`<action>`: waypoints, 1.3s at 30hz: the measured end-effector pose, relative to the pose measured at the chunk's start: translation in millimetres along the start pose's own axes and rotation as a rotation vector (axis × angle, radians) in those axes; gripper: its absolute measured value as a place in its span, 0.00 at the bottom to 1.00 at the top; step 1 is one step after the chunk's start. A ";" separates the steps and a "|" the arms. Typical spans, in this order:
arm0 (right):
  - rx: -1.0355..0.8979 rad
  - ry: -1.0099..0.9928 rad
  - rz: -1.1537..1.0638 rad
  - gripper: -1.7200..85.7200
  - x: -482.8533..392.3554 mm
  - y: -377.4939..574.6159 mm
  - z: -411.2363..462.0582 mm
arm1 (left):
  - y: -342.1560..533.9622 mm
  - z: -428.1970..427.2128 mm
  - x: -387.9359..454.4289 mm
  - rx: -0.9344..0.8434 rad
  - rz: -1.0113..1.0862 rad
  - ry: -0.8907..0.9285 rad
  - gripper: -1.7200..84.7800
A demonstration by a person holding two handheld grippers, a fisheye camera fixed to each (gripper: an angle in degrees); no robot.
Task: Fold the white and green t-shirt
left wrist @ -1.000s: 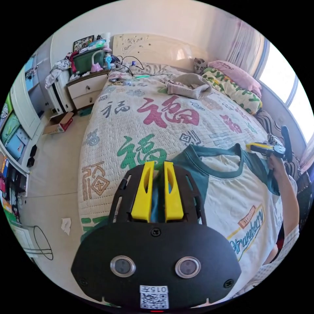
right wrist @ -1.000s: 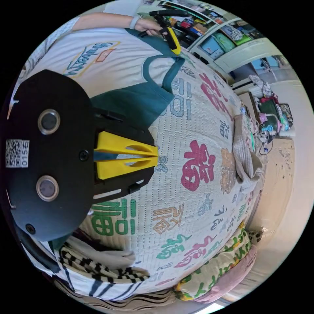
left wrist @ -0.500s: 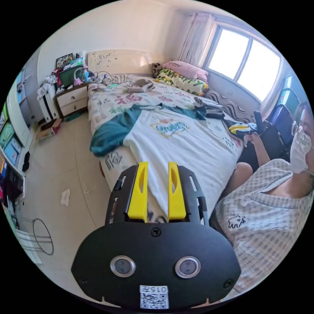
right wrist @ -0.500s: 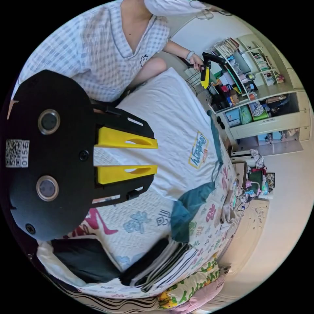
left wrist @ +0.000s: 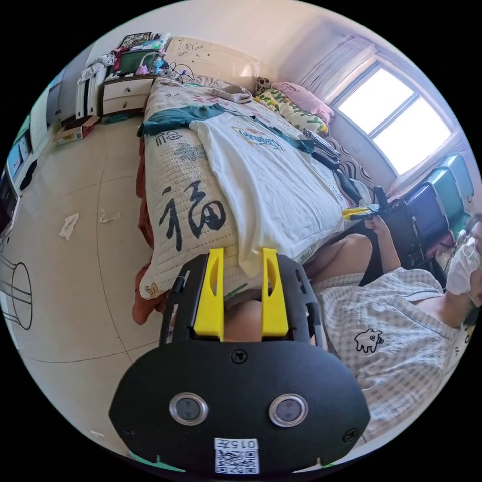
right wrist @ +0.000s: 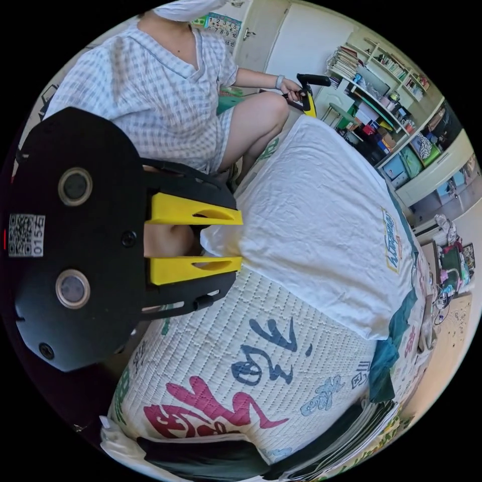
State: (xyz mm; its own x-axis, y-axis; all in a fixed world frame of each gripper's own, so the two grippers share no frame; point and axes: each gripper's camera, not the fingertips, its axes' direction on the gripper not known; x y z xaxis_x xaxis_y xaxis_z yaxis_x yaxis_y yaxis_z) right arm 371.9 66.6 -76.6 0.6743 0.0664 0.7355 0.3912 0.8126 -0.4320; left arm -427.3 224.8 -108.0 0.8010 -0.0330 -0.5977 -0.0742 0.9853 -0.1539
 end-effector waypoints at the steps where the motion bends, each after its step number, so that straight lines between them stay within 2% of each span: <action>1: 0.001 0.004 0.000 0.12 -0.6 1.0 0.8 | 0.7 0.0 -1.2 0.000 -0.002 0.003 0.14; 4: 0.006 0.053 -0.011 0.06 -6.8 6.9 6.8 | 6.3 -0.8 1.8 -0.002 0.037 -0.050 0.10; 6: 0.013 0.076 -0.022 0.03 -12.3 12.5 8.7 | 11.4 -3.7 4.4 0.002 0.070 -0.005 0.04; 8: 0.027 0.078 -0.028 0.02 -15.6 19.4 4.9 | 19.0 -11.3 7.3 0.032 0.093 -0.018 0.03; 13: 0.035 0.102 -0.037 0.01 -19.6 34.0 6.4 | 37.8 -21.5 3.6 0.077 0.098 -0.049 0.02; 17: -0.019 0.101 -0.014 0.01 -13.2 28.0 30.0 | 39.1 8.0 -11.6 0.018 0.073 -0.090 0.02; 22: -0.062 0.078 -0.018 0.01 -10.7 32.8 36.8 | 48.7 15.3 -24.4 0.018 0.050 -0.056 0.03; 24: -0.084 0.121 0.016 0.02 -5.1 40.1 37.8 | 55.4 17.0 -27.0 -0.040 0.047 -0.098 0.03; 28: 0.106 0.193 0.051 0.07 1.1 41.1 2.3 | 67.2 5.0 -29.5 -0.017 0.016 -0.174 0.04; 30: 0.289 0.250 0.083 0.08 6.3 19.8 -26.6 | 68.1 -9.5 -24.7 0.081 0.018 -0.169 0.05; 32: 0.380 0.298 0.093 0.09 11.0 -8.1 -37.7 | 63.1 -13.3 -19.5 0.142 0.026 -0.170 0.06; 39: 0.397 0.336 0.256 0.12 68.9 -154.1 -13.2 | 35.6 31.5 -8.6 0.113 0.067 -0.133 0.08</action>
State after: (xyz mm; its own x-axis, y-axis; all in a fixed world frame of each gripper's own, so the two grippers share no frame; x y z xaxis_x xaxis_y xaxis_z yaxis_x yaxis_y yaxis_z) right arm 366.4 -61.7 33.8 0.9037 0.1544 0.3994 -0.0316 0.9542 -0.2974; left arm -418.1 265.5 -83.6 0.8687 0.0482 -0.4931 -0.0686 0.9974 -0.0234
